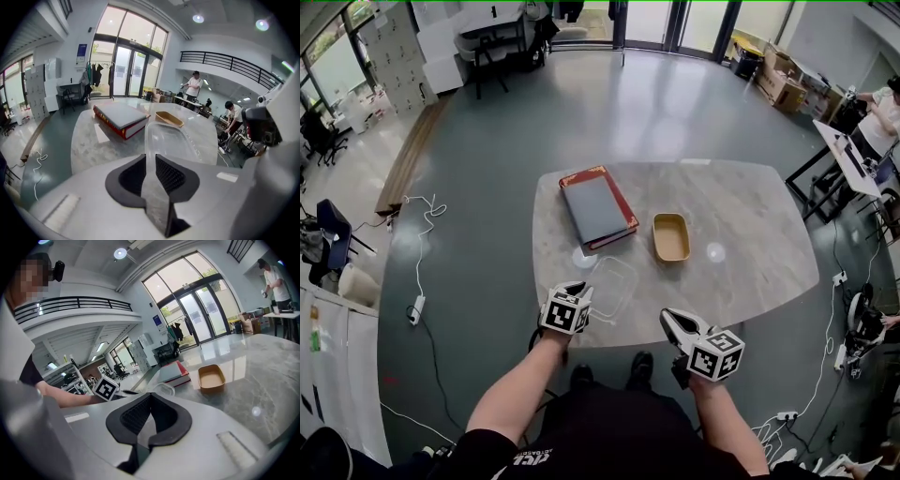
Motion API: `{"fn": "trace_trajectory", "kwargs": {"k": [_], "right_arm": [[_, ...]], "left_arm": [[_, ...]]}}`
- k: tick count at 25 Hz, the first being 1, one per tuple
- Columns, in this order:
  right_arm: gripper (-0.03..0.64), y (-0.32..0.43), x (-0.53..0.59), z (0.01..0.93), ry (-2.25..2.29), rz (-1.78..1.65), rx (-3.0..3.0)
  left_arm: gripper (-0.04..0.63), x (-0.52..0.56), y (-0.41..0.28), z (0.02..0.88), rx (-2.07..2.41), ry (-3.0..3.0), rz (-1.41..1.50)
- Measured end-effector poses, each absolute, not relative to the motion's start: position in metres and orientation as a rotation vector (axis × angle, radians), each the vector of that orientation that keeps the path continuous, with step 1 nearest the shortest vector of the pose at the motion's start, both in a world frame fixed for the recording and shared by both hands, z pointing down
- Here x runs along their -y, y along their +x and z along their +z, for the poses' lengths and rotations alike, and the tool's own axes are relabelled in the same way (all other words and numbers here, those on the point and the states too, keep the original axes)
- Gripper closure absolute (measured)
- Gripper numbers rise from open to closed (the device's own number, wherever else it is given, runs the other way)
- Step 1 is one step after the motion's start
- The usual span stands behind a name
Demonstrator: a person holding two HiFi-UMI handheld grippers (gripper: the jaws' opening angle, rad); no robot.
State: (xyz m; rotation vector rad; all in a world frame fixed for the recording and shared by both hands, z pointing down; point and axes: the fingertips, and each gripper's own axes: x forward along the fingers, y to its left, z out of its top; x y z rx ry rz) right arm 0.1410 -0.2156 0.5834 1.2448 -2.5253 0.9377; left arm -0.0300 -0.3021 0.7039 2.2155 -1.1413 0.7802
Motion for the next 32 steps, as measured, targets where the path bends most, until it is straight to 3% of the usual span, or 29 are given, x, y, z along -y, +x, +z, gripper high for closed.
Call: {"fn": "trace_trajectory", "kwargs": {"k": [14, 32], "right_arm": [[0.603, 0.109, 0.237, 0.557, 1.296, 0.875, 2.596], [0.603, 0.12, 0.262, 0.481, 1.372, 0.659, 2.721]], "left_arm": [[0.529, 0.313, -0.069, 0.59, 1.247, 2.349, 0.492], [0.529, 0.327, -0.087, 0.482, 1.372, 2.464, 0.226]]}}
